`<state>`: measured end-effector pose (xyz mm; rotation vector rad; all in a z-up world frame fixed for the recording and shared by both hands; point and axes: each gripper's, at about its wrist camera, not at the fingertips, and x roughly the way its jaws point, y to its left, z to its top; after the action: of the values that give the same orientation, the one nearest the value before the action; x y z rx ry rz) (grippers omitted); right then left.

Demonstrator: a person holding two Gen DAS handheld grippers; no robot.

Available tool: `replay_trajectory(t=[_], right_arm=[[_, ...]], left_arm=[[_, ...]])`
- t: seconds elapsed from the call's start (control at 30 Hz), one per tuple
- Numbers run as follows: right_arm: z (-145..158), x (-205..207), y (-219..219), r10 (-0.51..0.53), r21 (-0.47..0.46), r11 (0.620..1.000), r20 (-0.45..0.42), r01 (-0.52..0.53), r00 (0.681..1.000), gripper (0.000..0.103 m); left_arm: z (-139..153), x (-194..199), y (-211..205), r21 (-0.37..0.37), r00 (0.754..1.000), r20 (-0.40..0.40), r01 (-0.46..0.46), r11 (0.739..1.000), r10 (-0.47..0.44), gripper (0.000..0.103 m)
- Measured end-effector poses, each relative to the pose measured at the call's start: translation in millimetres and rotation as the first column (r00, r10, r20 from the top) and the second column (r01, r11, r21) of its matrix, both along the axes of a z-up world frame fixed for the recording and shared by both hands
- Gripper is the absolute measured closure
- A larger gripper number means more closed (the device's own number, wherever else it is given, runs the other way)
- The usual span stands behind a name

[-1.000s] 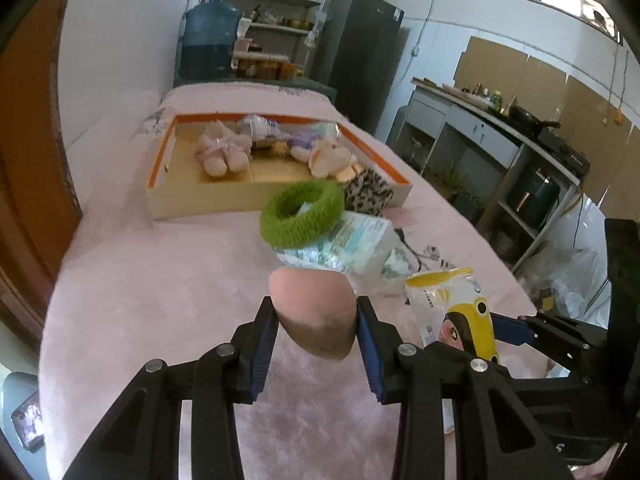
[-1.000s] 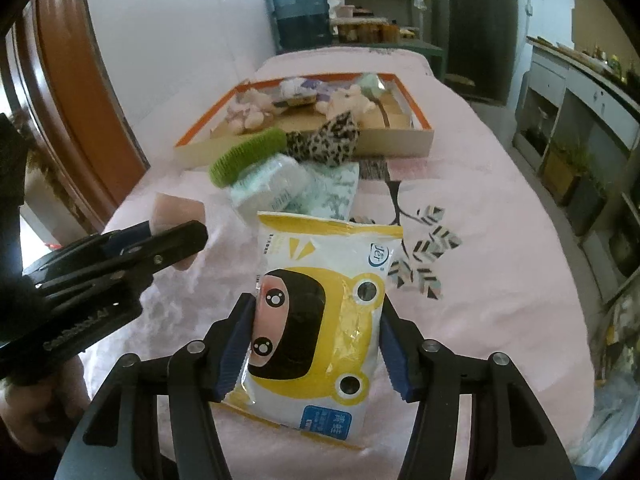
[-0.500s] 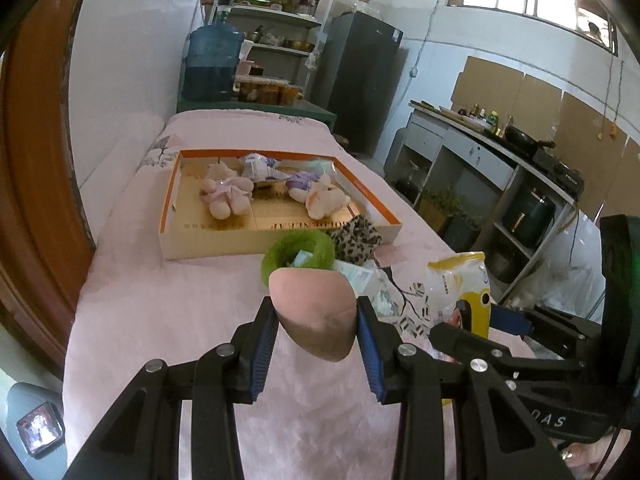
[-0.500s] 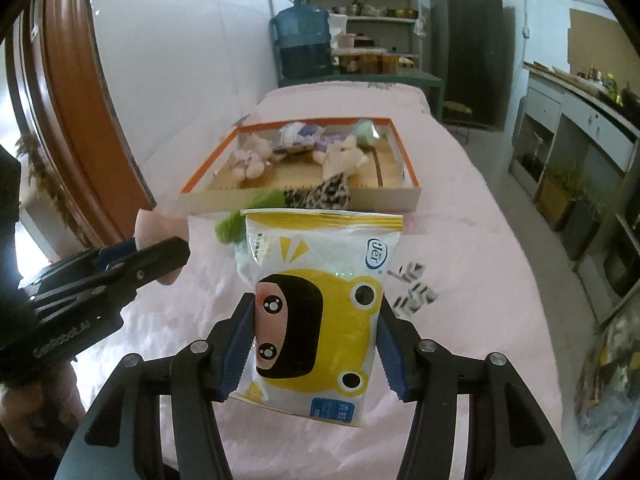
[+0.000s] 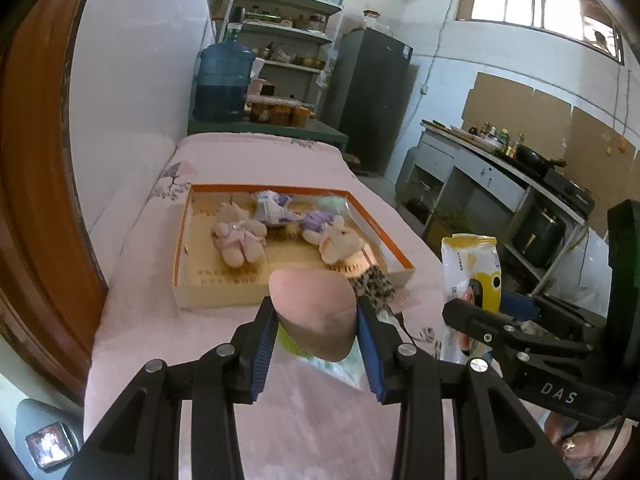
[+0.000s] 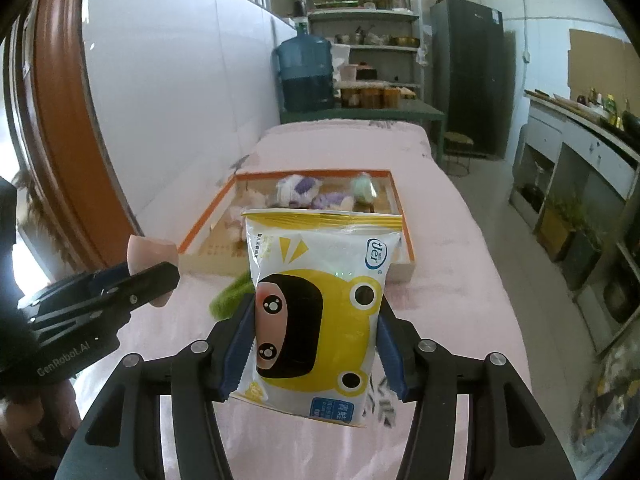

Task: Organize soft objects
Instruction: 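Carry the peach sponge over the box with the left tool while the right tool carries the wipes pack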

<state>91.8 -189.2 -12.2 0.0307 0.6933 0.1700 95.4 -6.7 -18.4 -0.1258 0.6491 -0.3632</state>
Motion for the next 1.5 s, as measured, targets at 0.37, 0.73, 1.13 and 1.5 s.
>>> replay_trajectory(t=[0.37, 0.73, 1.13, 1.5], right_arm=[[14, 44, 6, 0.020, 0.024, 0.999, 0.039, -0.021, 0.999, 0.045], [12, 92, 18, 0.045, 0.046, 0.998, 0.036, -0.047, 0.998, 0.045], [0, 137, 29, 0.072, 0.049, 0.996, 0.016, -0.073, 0.997, 0.045], [-12, 171, 37, 0.084, 0.048, 0.995, -0.009, -0.084, 0.996, 0.045]], left_arm=[[11, 34, 8, -0.005, 0.998, 0.011, -0.058, 0.998, 0.058, 0.064], [13, 74, 17, 0.013, 0.994, 0.018, -0.106, 0.994, 0.106, 0.064], [-5, 111, 28, 0.041, 0.988, -0.017, -0.155, 0.987, 0.155, 0.064], [-28, 135, 36, 0.093, 0.980, -0.055, -0.187, 0.978, 0.193, 0.064]])
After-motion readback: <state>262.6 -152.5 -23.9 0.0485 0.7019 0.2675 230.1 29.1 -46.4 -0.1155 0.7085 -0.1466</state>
